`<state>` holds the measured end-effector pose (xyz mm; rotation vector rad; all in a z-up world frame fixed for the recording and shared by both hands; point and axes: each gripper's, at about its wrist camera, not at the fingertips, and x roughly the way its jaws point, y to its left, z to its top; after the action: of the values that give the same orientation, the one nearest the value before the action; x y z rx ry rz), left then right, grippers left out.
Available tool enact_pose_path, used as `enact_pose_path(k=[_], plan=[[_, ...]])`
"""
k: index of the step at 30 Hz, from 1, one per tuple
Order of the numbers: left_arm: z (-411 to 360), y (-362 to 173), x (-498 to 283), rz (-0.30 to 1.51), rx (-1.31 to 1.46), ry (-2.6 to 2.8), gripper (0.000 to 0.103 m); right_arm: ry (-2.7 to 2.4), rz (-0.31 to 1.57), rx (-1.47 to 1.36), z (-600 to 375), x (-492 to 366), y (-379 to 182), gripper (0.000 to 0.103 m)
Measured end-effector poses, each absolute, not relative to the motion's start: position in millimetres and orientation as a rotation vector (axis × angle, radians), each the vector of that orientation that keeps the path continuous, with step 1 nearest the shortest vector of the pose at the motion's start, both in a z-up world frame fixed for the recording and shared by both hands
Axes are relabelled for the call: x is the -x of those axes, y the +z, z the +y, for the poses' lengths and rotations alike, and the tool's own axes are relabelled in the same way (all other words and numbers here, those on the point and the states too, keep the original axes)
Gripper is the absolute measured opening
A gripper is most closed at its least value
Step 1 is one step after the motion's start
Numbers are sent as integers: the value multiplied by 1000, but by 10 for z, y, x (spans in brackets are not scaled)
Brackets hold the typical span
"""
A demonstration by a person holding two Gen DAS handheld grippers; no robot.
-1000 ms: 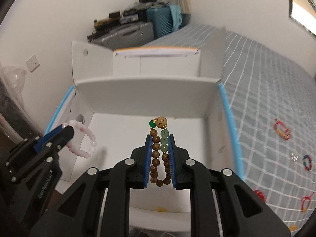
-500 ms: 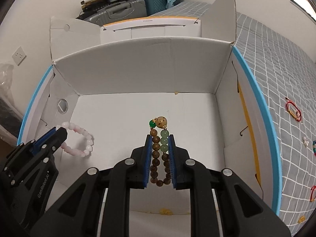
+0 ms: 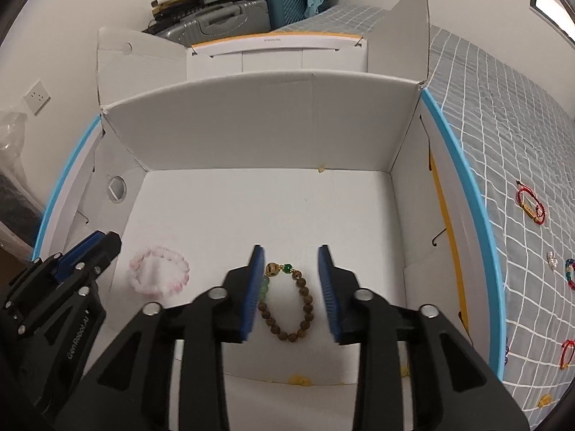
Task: Organize jewelry
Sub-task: 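Withdraw both tools from the box back over the bed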
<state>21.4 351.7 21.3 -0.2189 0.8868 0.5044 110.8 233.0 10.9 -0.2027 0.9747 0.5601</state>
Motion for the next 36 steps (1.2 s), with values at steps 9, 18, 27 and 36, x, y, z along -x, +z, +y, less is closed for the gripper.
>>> enact_pose_path(k=[9,18,27,36], plan=[[3480,375,-30,830,226,516,51,541,882,184,2223,-1022,312,65],[3306,612,188,731,198,525,82,532,802,157,2044,-912,520,89],[3030,802,227,687,171,514,97,495,753,116,1615,-861,712,96],[2484,906,25,678,127,424,97,389,714,68,806,-930,839,96]])
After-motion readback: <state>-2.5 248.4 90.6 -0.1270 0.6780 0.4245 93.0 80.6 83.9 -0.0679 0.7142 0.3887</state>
